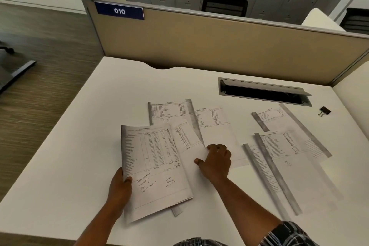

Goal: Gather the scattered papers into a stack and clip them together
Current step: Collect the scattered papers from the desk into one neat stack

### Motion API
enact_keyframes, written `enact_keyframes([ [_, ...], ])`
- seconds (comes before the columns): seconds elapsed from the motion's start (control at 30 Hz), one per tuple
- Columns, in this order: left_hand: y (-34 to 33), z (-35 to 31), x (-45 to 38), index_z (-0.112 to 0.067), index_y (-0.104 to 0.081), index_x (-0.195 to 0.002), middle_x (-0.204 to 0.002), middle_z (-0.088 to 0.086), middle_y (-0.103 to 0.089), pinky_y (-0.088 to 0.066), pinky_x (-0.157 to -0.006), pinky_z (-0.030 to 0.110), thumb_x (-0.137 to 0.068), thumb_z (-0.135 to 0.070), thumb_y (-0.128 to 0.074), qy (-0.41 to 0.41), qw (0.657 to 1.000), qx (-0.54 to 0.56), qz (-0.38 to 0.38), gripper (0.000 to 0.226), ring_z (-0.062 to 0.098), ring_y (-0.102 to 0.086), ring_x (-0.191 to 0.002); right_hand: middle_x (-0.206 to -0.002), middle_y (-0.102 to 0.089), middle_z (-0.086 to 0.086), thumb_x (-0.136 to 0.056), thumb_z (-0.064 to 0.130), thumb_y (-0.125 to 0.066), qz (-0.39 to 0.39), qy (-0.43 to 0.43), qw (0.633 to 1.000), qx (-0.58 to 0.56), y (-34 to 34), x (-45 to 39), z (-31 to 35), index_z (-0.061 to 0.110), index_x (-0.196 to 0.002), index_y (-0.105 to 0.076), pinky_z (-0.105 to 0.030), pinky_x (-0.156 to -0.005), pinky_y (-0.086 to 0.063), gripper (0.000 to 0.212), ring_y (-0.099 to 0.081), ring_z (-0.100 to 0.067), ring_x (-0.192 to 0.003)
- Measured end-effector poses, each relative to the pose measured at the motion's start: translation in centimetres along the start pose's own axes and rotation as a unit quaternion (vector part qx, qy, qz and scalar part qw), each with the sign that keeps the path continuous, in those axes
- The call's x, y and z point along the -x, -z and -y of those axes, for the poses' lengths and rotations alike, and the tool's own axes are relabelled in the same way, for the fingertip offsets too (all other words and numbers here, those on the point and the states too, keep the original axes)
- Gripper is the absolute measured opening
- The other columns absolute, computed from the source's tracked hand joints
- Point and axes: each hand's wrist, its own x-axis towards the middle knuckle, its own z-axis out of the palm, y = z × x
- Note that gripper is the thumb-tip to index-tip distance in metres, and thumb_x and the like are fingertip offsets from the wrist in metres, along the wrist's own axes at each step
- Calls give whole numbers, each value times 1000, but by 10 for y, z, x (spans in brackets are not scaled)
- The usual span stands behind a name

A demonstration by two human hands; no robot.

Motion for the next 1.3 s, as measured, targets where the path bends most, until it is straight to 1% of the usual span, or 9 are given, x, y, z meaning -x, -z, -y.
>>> enact_keyframes([
  [0.1,1,1,-1,-14,-47,-133,-131,12,-57,-48,-98,52,-99,0,-40,0,1000,7,3,38,37,-56,-117,-169,-11,-6,-81,66,-69,40,-12,999,-8,7,-6,-26,38,-153,-32,-55,-123,-14,86,-2,-35,-156],
  [0.2,3,2,-5,-17,-47,-133,-131,11,-58,-49,-97,53,-99,-1,-41,1,1000,17,7,38,35,-57,-114,-172,3,-2,-87,66,-62,80,7,997,14,15,-11,-48,48,-155,-23,-61,-124,-9,81,8,-33,-157],
  [0.4,5,5,-8,-18,-48,-135,-129,10,-59,-48,-99,54,-99,-2,-42,-4,999,37,6,40,35,-57,-114,-171,-9,0,-86,68,-61,51,11,997,53,22,7,-75,46,-156,-23,-56,-120,-25,82,-9,-32,-156],
  [0.53,1,9,-9,-21,-49,-132,-128,9,-60,-49,-98,54,-98,-1,-42,0,999,36,14,40,34,-58,-111,-163,-26,-6,-78,76,-63,-29,-8,998,49,23,19,-88,32,-158,-21,-52,-113,-36,101,-29,-34,-146],
  [0.7,4,7,-12,-20,-49,-132,-127,8,-59,-48,-98,53,-98,0,-41,-2,999,33,9,40,33,-58,-111,-169,4,-21,-66,96,-48,10,-54,998,25,16,9,-77,14,-162,3,-51,-127,-9,136,0,-38,-157],
  [0.9,2,7,-11,-19,-48,-133,-128,8,-58,-48,-99,52,-98,-1,-41,-5,1000,21,9,40,31,-57,-110,-168,-18,-16,-78,80,-58,-14,12,1000,1,4,13,-52,17,-162,-5,-48,-124,-24,118,-16,-34,-155],
  [1.03,2,4,-11,-18,-49,-132,-126,9,-59,-48,-99,50,-98,0,-41,-4,1000,17,15,39,30,-57,-109,-154,-43,-6,-78,78,-61,-61,31,997,-43,16,6,-35,21,-157,-27,-52,-109,-39,103,-37,-31,-142],
  [1.13,3,3,-10,-18,-48,-132,-126,9,-59,-48,-99,51,-98,0,-41,-4,1000,11,16,39,31,-57,-110,-157,-38,-14,-75,81,-60,-100,-23,994,-36,23,-9,-31,19,-154,-31,-56,-108,-38,104,-31,-37,-145],
  [1.3,2,3,-9,-16,-48,-132,-126,10,-58,-48,-99,51,-98,0,-40,-6,1000,2,4,39,30,-56,-107,-168,-11,-17,-67,94,-51,28,-55,998,-4,15,-18,-24,18,-161,-7,-55,-122,-18,129,-7,-40,-155],
])
